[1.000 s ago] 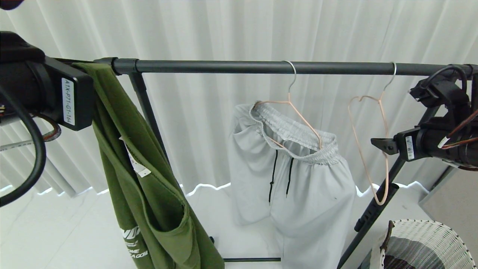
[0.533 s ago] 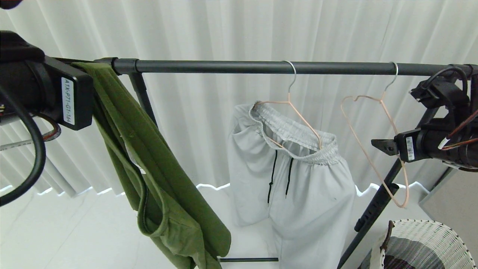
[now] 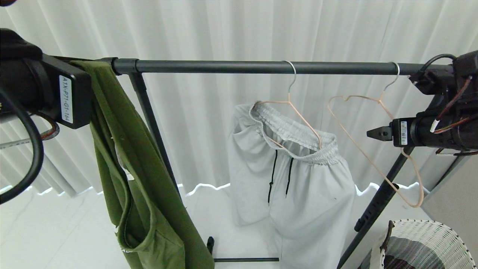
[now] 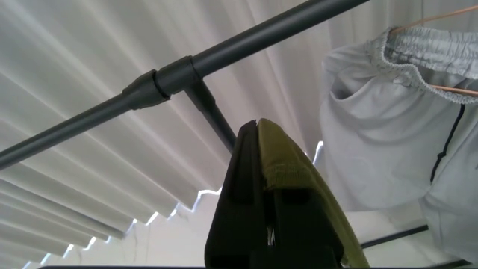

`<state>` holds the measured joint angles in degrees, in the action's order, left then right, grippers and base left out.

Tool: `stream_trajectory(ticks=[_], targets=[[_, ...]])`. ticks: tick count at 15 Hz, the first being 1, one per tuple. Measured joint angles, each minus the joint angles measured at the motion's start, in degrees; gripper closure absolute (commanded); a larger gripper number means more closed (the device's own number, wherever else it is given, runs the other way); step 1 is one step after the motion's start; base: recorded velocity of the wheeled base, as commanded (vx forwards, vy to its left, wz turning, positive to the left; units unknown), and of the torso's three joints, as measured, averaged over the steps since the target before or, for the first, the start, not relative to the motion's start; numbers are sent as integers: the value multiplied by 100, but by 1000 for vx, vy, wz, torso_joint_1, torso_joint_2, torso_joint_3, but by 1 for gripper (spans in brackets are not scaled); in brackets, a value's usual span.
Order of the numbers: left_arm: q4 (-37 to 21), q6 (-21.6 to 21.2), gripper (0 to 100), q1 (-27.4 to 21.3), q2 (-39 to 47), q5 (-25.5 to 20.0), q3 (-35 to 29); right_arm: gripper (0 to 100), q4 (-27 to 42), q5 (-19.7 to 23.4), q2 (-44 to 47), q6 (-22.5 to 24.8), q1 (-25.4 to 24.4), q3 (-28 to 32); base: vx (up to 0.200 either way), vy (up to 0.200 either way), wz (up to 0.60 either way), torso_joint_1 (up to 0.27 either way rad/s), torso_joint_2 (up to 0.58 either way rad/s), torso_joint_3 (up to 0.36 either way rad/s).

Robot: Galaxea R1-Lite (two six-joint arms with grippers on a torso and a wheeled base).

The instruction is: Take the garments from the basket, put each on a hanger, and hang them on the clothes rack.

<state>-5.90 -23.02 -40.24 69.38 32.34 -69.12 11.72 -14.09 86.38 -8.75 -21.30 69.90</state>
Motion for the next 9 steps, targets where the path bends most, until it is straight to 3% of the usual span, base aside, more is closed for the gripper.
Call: stream_trajectory(ticks=[5,9], targets=[[0,-9,100,4,-6,-2,-11,0,177,294,256,28,96,-52,0,0,0,0,0,0],[0,-40,100,2,-4,0,-20,0,148,550,306,389,413,-227,0,0,0,0,0,0]])
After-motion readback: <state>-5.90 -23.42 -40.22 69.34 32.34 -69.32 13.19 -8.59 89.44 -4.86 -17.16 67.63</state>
